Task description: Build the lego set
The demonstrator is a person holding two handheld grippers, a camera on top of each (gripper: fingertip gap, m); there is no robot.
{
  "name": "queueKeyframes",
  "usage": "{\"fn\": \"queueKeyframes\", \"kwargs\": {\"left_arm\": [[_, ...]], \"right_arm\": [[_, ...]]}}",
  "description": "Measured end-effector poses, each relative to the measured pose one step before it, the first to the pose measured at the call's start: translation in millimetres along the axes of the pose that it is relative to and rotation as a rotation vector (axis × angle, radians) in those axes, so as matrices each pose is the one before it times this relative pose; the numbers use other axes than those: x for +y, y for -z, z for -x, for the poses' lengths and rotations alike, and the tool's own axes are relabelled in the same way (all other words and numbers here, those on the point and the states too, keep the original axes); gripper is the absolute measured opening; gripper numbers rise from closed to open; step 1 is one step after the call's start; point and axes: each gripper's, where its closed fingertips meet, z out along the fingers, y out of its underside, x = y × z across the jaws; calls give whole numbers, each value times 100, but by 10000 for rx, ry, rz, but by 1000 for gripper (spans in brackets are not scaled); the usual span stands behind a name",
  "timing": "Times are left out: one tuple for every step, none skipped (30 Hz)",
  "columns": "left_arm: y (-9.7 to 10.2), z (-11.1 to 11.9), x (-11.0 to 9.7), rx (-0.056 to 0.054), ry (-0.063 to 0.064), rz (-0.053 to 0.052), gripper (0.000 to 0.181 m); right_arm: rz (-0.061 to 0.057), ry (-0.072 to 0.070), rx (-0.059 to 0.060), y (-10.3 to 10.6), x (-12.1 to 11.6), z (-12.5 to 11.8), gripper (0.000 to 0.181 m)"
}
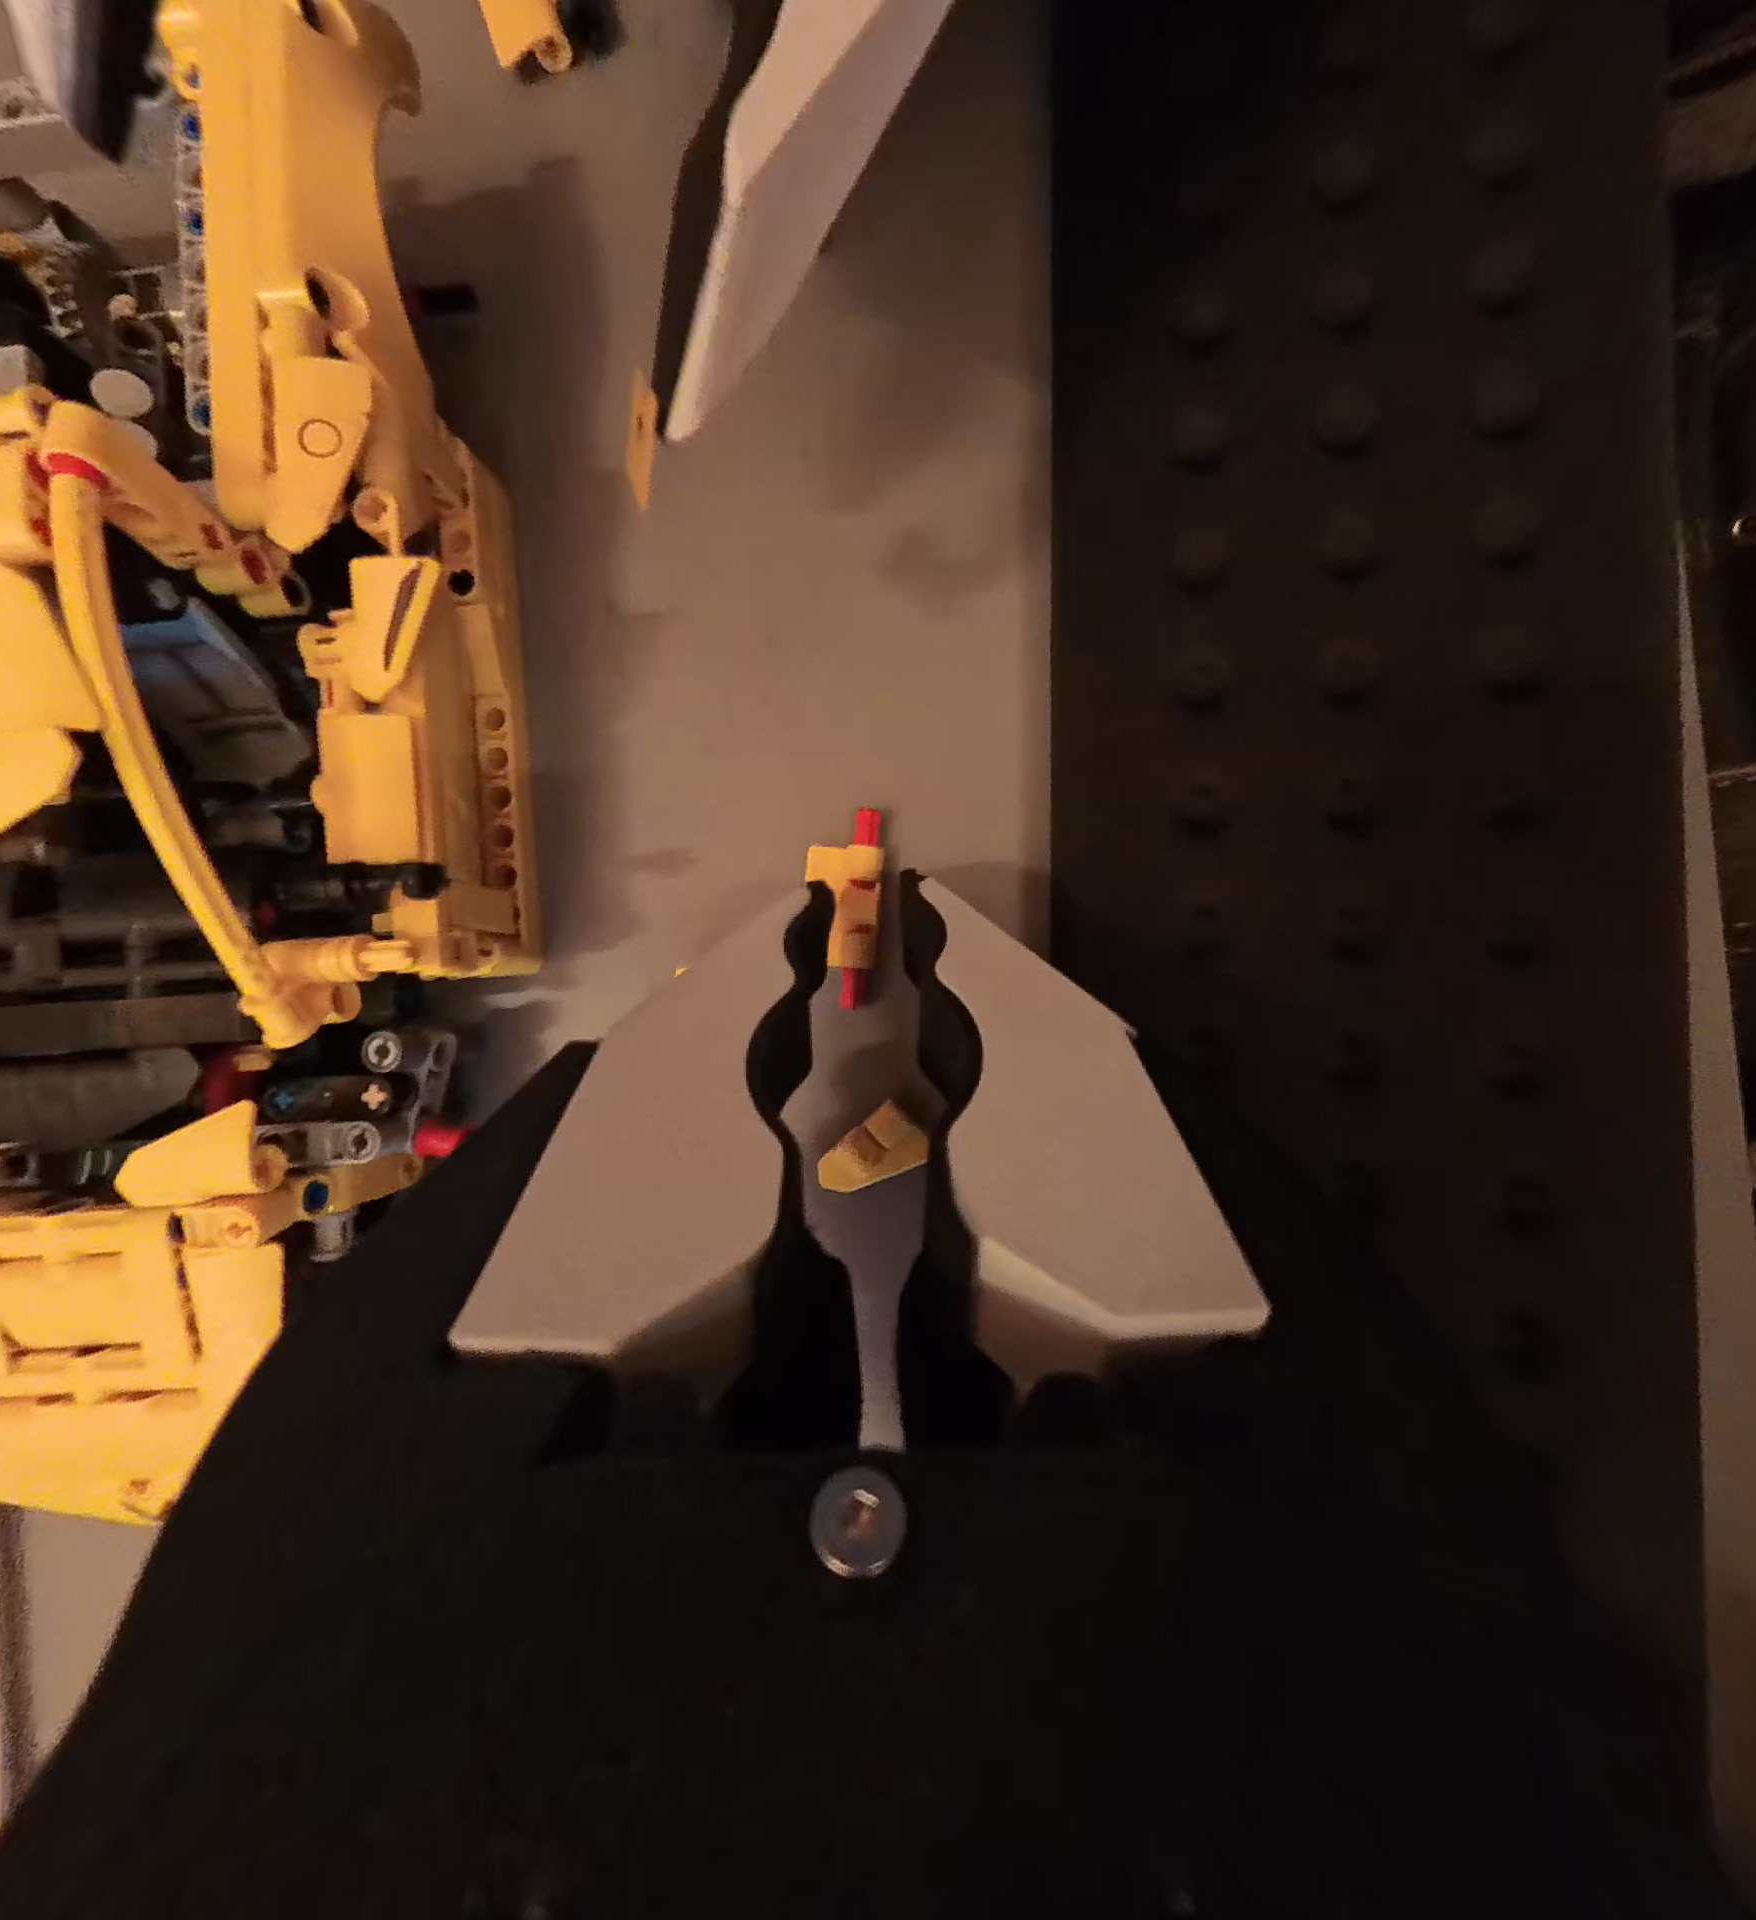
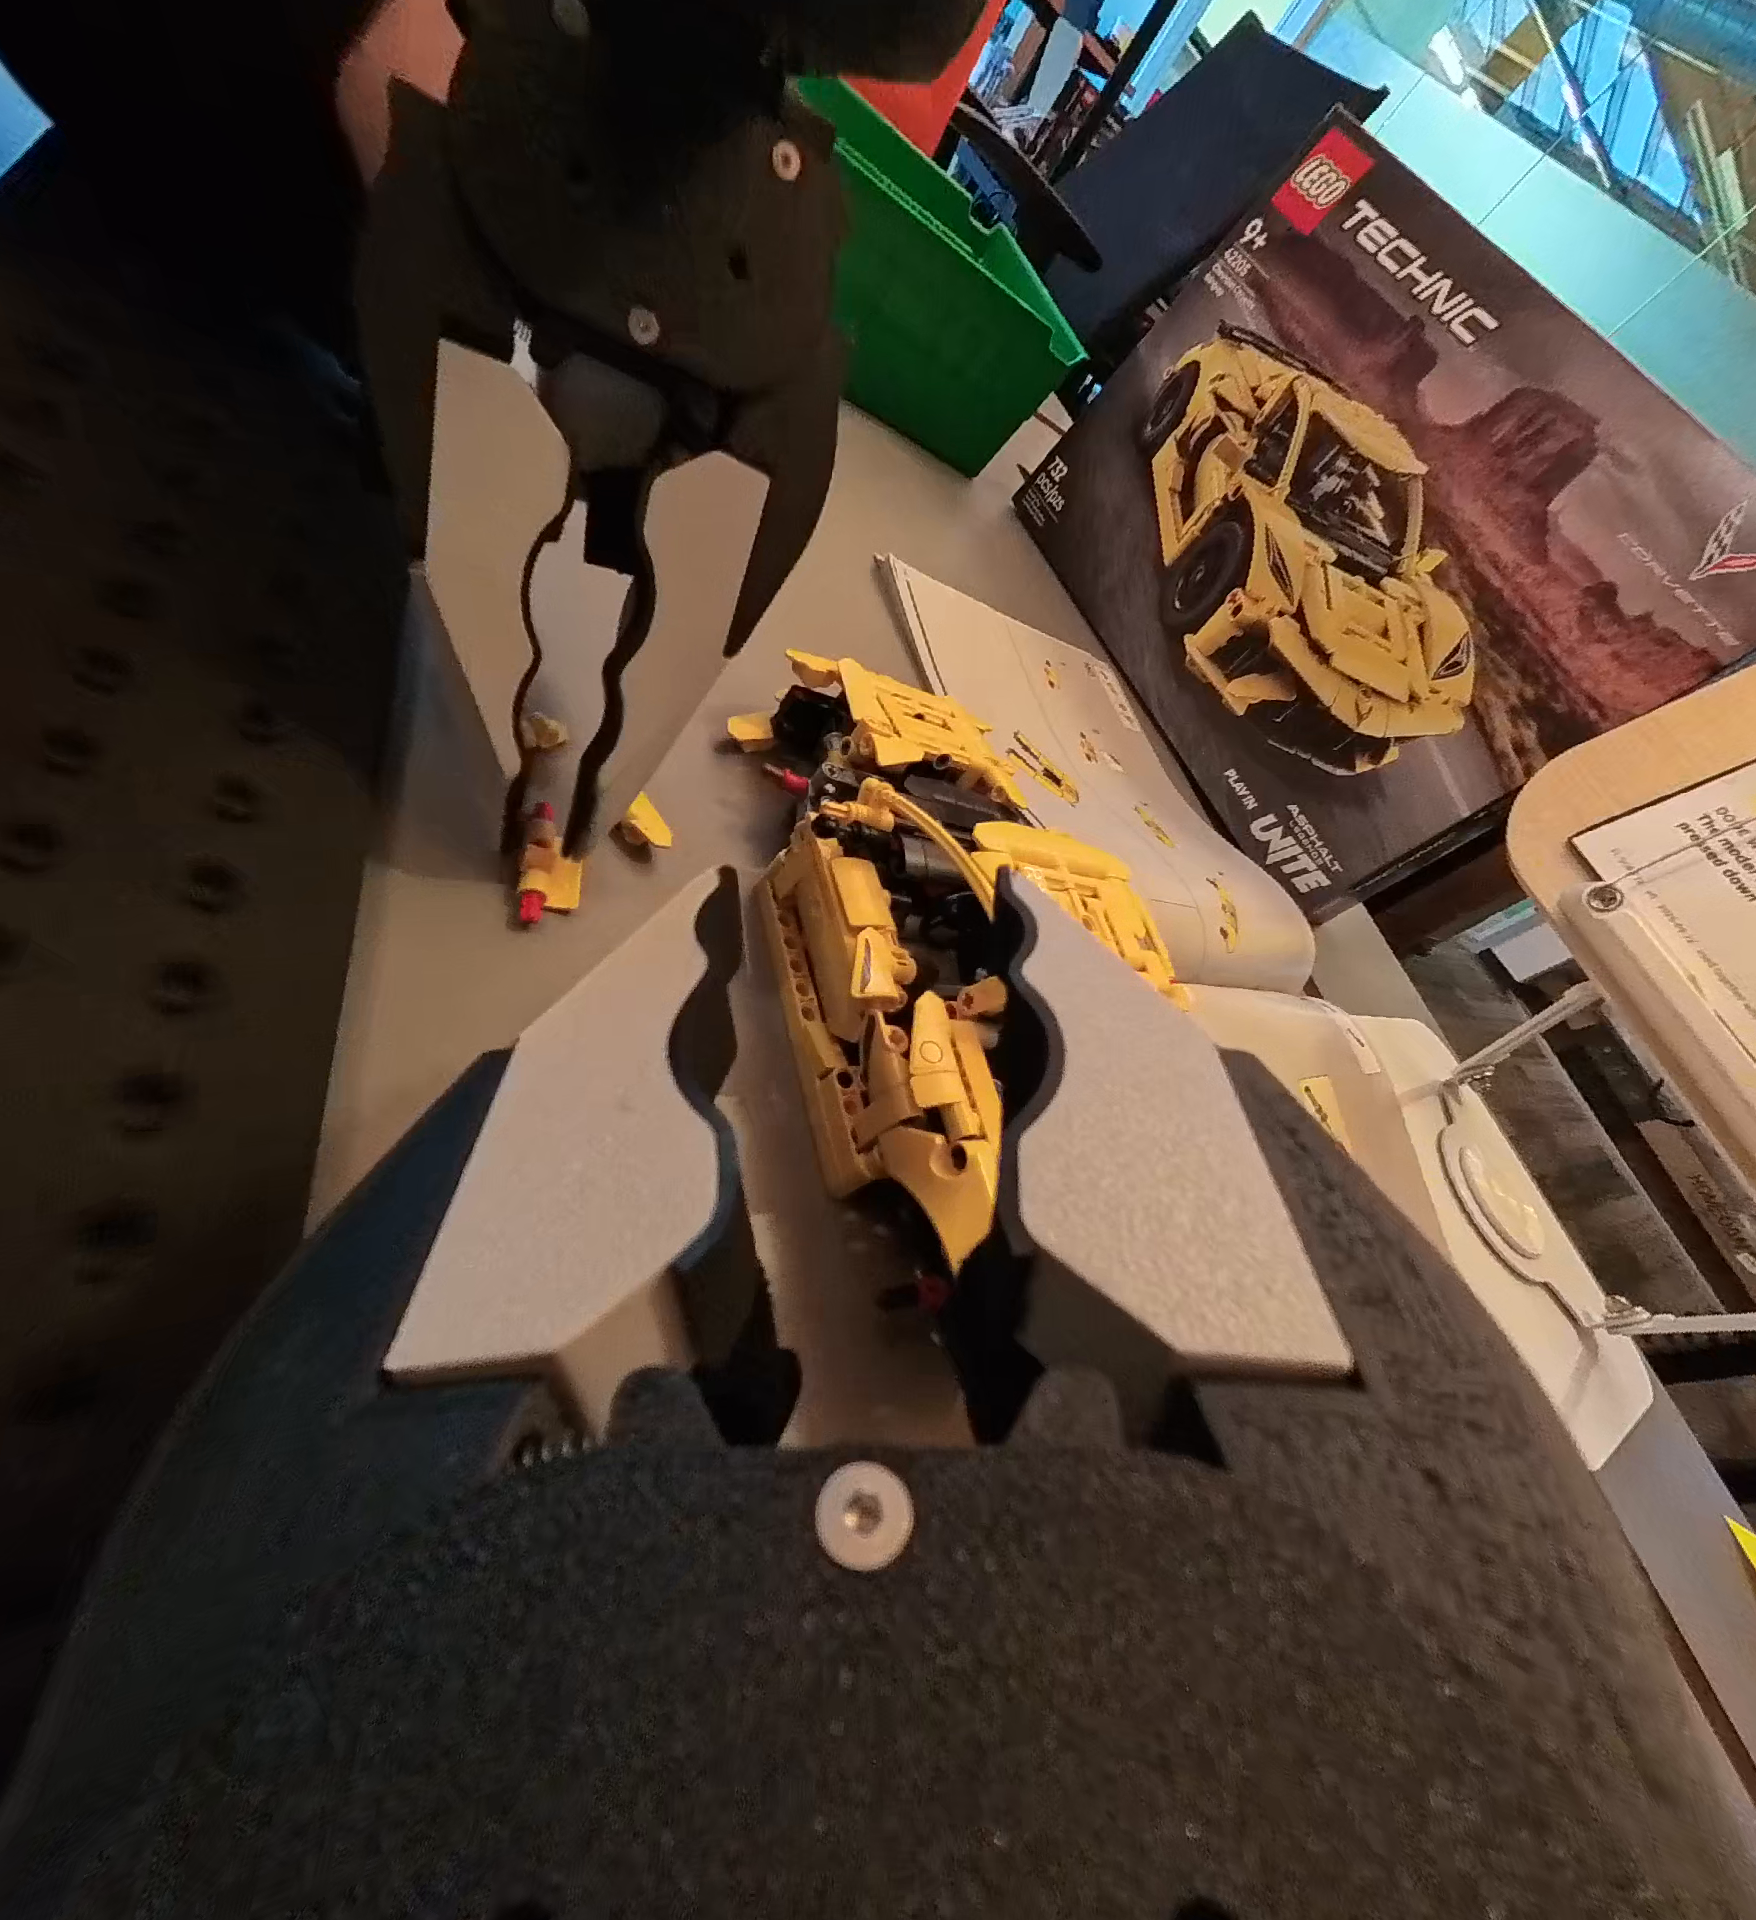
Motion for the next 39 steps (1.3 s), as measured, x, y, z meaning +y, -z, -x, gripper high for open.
{"fn": "queueKeyframes", "kwargs": {"left_arm": [[-182,74,179,-50,-69,151,12],[-230,105,350,-53,-64,246,9],[-99,-84,33,71,-32,9,9],[-20,-92,-59,59,-6,-23,8],[26,-40,31,38,-14,32,8],[12,-38,36,53,-54,-3,8],[4,-20,-3,50,-87,-25,8],[-35,-3,-59,28,-34,-20,8],[-109,-59,-183,13,15,-91,8],[-208,-120,-335,13,-121,-197,8],[-244,-123,-379,-32,-56,-256,8],[-226,-299,-368,84,-28,-252,8],[-162,-266,-262,101,-46,-132,8],[-67,-7,-84,-37,-126,32,8],[-64,288,-54,-229,-69,54,8],[-95,367,-76,-301,5,-7,8],[-1,284,-236,-302,-63,-173,8],[327,585,-834,-514,-74,-686,8],[823,1110,-1662,-733,118,-1272,8],[1263,1360,-2386,-689,434,-1686,8],[1488,1672,-2908,-725,730,-1924,7],[1413,1604,-3085,-570,723,-1944,7],[1167,1267,-3039,-340,557,-1789,7],[794,1103,-2733,-254,490,-1492,7],[438,948,-2169,-149,565,-1139,7],[209,762,-1657,-25,676,-872,7],[107,721,-1282,5,703,-684,7],[68,635,-801,21,555,-420,7],[147,672,-344,-110,234,-151,7],[285,659,-163,-232,-26,-93,7],[414,396,-172,-160,-29,-153,7],[508,253,-148,-129,86,-79,7],[503,129,23,-44,152,94,7],[489,112,164,24,199,231,7],[544,280,64,4,270,166,7],[582,387,-267,24,435,-130,7],[519,489,-440,63,622,-325,7],[368,586,-348,48,697,-287,7],[202,397,-289,128,643,-231,6]], "right_arm": [[-22,-3,-12,14,-71,20,47],[-10,5,-19,9,-45,37,47],[-6,7,-11,11,-22,20,47],[-6,-6,-4,9,-7,13,46],[9,-14,0,1,41,-15,46],[1,-35,1,7,35,-21,46],[-25,-66,5,30,-16,-73,46],[-40,-91,17,24,-51,-107,45],[-32,-103,60,37,-42,-193,45],[-11,-122,67,19,-8,-215,45],[-30,-141,40,37,-26,-187,45],[-87,-163,49,74,-113,-197,45],[-91,-217,81,82,-150,-278,45],[-61,-258,74,110,-104,-298,43],[-57,-274,123,126,-100,-407,42],[-117,-296,252,185,-199,-583,40],[-273,-277,312,242,-436,-679,38],[-332,-323,382,278,-542,-771,32],[-285,-389,325,207,-606,-739,25],[-197,-536,217,72,-635,-583,23],[-231,-681,249,-59,-841,-558,24],[-381,-710,356,-224,-1135,-583,24],[-378,-579,287,-476,-1222,-362,24],[-265,-418,114,-756,-1227,-46,26],[-251,-190,-77,-976,-1408,229,32],[-164,-88,1,-1128,-1422,49,32],[-15,-238,-9,-1305,-1205,-105,32],[138,-508,-65,-1388,-816,-200,32],[72,-657,-319,-1306,-578,58,34],[51,-806,-246,-1200,-99,-173,35],[138,-824,-262,-1038,465,-344,35],[163,-781,-377,-802,709,-368,41],[142,-707,-499,-505,807,-233,47],[-32,-653,-498,-262,765,-139,50],[-162,-665,-266,-14,719,-352,50],[-70,-579,-129,145,762,-403,49],[145,-374,-28,163,829,-357,48],[190,-95,46,134,696,-334,48],[139,75,161,61,475,-414,47]]}}
